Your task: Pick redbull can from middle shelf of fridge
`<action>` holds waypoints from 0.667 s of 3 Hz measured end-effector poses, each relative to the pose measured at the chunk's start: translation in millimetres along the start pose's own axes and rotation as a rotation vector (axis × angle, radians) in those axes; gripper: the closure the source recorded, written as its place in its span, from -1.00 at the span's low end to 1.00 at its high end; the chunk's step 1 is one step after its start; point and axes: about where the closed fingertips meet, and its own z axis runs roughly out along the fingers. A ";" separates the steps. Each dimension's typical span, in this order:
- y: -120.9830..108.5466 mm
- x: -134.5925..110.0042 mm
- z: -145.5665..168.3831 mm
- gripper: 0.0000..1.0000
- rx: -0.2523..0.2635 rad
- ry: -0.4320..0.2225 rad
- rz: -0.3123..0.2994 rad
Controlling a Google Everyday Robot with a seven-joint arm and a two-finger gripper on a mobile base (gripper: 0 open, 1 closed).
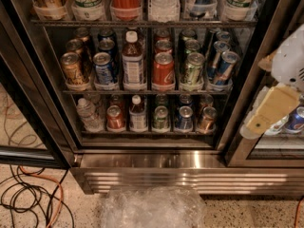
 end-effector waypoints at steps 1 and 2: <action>-5.9 3.0 29.8 -1.00 0.010 -0.056 0.199; -5.9 3.0 29.8 -1.00 0.010 -0.056 0.199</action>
Offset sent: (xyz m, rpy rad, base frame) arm 0.0111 0.0007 -0.0265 0.0936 0.0169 -0.1426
